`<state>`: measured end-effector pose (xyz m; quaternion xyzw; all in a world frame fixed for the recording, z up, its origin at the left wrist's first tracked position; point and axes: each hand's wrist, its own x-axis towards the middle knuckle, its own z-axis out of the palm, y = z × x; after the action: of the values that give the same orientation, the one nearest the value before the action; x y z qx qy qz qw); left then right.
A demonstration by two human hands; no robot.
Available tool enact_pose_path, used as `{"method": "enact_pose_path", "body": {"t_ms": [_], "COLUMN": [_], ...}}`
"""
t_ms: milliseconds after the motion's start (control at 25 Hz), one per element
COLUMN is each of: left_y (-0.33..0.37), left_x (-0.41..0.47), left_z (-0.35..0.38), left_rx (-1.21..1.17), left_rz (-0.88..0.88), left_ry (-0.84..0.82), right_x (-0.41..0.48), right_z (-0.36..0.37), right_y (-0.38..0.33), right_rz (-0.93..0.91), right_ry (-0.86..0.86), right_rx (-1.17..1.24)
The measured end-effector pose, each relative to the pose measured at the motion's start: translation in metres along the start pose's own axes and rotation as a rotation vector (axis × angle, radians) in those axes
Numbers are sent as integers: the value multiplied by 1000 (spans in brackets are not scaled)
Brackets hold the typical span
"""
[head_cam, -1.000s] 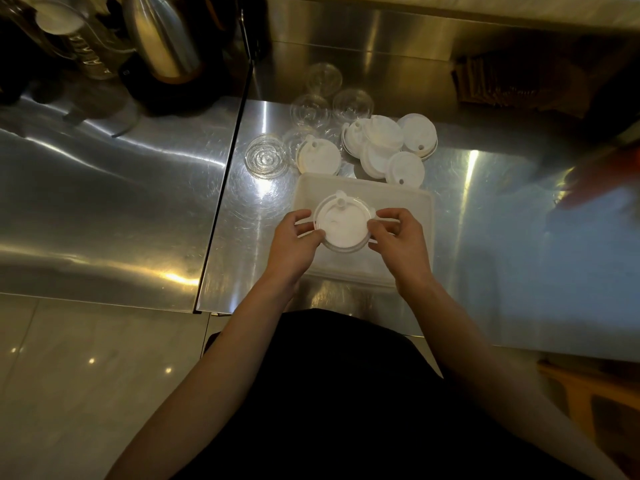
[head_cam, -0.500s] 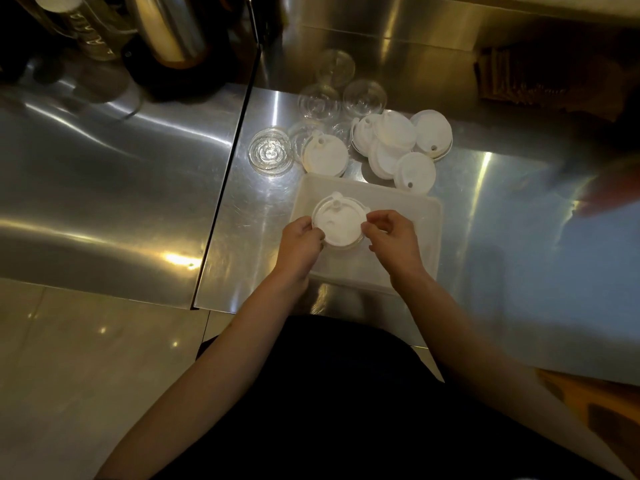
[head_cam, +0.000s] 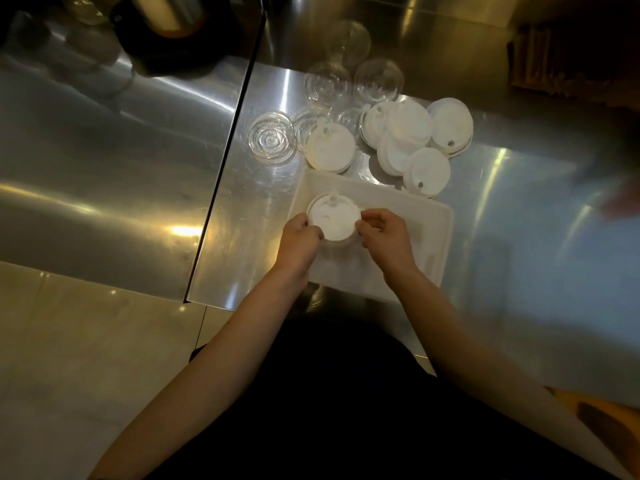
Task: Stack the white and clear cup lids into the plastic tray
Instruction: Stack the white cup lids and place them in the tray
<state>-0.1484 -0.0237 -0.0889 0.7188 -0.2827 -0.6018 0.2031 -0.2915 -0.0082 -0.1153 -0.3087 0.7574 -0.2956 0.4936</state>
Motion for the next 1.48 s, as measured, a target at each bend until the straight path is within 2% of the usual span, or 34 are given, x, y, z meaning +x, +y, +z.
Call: {"method": "enact_pose_path", "body": {"t_ms": [160,480,960,1160,1280,1480], "left_y": [4,0,11,19,27,53], "left_x": [3,6,-14,-26,-26,-1], "left_z": [2,9,4,-8,-14,-22], "left_rx": [20,57,15,61,71,62], "left_rz": [-48,3,62,196,337,464], "left_ry": [1,15,-9,-29,-43,8], "right_x": [5,11,-3,-15,-22,-23], "right_z": [2,6,-3,-16,-27,-49], "right_y": [-1,0,1,-9,-18,-39], "right_rz": [-2,-65,-16,-95,-149,-312], "right_ry": [-14,-26,-17,41,85,172], "right_rx": [-44,-102,-23,13,-20,-31]}}
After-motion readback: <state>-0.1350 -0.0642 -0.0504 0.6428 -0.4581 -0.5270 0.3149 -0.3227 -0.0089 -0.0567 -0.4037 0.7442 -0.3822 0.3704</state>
